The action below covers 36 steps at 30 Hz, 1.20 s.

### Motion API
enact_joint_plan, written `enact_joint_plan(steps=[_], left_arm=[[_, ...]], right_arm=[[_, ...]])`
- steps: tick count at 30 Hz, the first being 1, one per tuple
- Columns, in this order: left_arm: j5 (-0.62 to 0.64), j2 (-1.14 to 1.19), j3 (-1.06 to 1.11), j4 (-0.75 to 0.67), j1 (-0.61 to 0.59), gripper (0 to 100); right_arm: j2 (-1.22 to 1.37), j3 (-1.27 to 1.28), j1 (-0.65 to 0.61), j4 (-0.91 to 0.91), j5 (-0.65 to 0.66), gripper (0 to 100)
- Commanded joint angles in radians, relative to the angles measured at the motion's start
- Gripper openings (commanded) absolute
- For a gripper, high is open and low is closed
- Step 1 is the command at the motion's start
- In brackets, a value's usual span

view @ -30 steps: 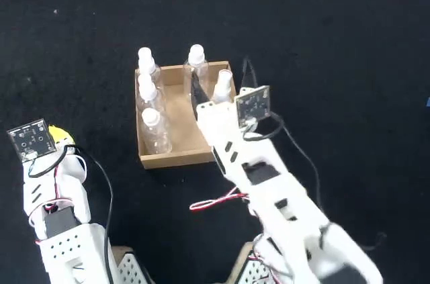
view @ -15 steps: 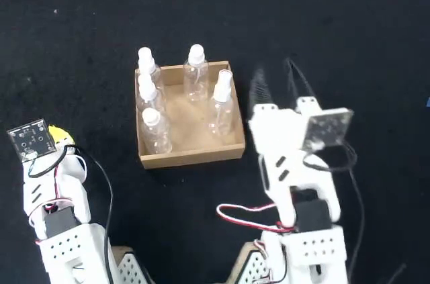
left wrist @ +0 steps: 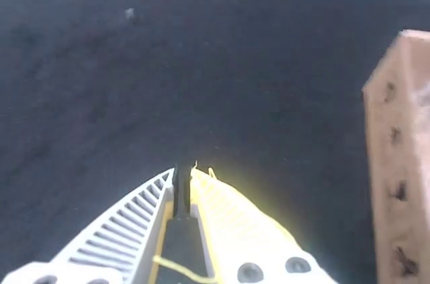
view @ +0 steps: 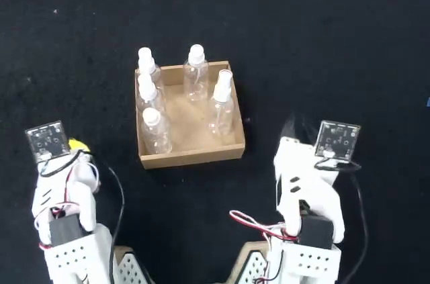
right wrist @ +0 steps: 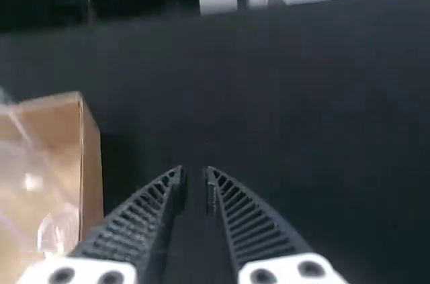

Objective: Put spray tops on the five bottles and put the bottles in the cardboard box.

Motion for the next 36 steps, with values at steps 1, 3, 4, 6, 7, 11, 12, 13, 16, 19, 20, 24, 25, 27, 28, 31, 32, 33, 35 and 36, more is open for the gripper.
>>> enact_joint_plan(steps=[1, 3, 4, 6, 7, 11, 12, 13, 16, 19, 20, 24, 25, 27, 28, 31, 32, 33, 35, 36], left_arm=[[-0.002, -0.014, 0.018, 0.035, 0.093, 3], [-0.002, -0.014, 0.018, 0.028, 0.125, 3], [-0.002, -0.014, 0.018, 0.029, 0.140, 3], [-0.002, -0.005, 0.018, 0.032, 0.162, 3], [-0.002, -0.005, 0.018, 0.041, 0.168, 3], [0.000, -0.005, 0.018, 0.206, 0.165, 3], [0.000, -0.005, 0.018, 0.278, 0.170, 3], [0.002, -0.006, 0.018, 0.358, 0.170, 3], [0.005, -0.021, 0.016, 0.439, 0.163, 3], [0.006, -0.028, 0.016, 0.430, 0.168, 3], [0.006, -0.025, 0.016, 0.430, 0.165, 3], [0.006, -0.026, 0.016, 0.430, 0.163, 3], [0.006, -0.031, 0.016, 0.430, 0.163, 3], [0.006, -0.032, 0.016, 0.430, 0.173, 3], [0.006, -0.032, 0.016, 0.430, 0.173, 3], [0.006, -0.034, 0.016, 0.430, 0.173, 3], [0.006, -0.034, 0.016, 0.430, 0.173, 3], [0.006, -0.034, 0.016, 0.430, 0.173, 3], [0.006, -0.035, 0.016, 0.430, 0.173, 3], [0.006, -0.037, 0.016, 0.430, 0.173, 3]], right_arm=[[-0.099, 0.024, 0.018, 0.097, 0.009, 1.8], [-0.097, 0.081, 0.018, 0.118, 0.009, 1.8], [-0.093, 0.102, 0.018, 0.129, 0.009, 1.8], [-0.096, 0.097, 0.020, 0.183, 0.009, 1.8], [-0.096, 0.099, 0.020, 0.216, 0.009, 1.8], [-0.096, 0.101, 0.018, 0.433, 0.009, 1.9], [-0.101, 0.099, 0.017, 0.485, 0.009, 1.8], [-0.094, 0.101, 0.015, 0.463, 0.008, 1.8], [-0.096, 0.101, 0.015, 0.471, 0.008, 1.8], [-0.097, 0.101, 0.015, 0.473, 0.009, 1.8], [-0.097, 0.101, 0.015, 0.473, 0.009, 1.8], [-0.097, 0.101, 0.017, 0.473, 0.009, 1.8], [-0.097, 0.101, 0.017, 0.473, 0.009, 1.8], [-0.099, 0.101, 0.011, 0.473, 0.009, 1.8], [-0.099, 0.101, 0.011, 0.473, 0.009, 1.8], [-0.099, 0.101, 0.011, 0.473, 0.009, 1.8], [-0.099, 0.101, 0.011, 0.473, 0.009, 1.8], [-0.099, 0.101, 0.011, 0.473, 0.009, 1.8], [-0.099, 0.101, 0.011, 0.473, 0.009, 1.8], [-0.099, 0.101, 0.011, 0.473, 0.009, 1.8]])
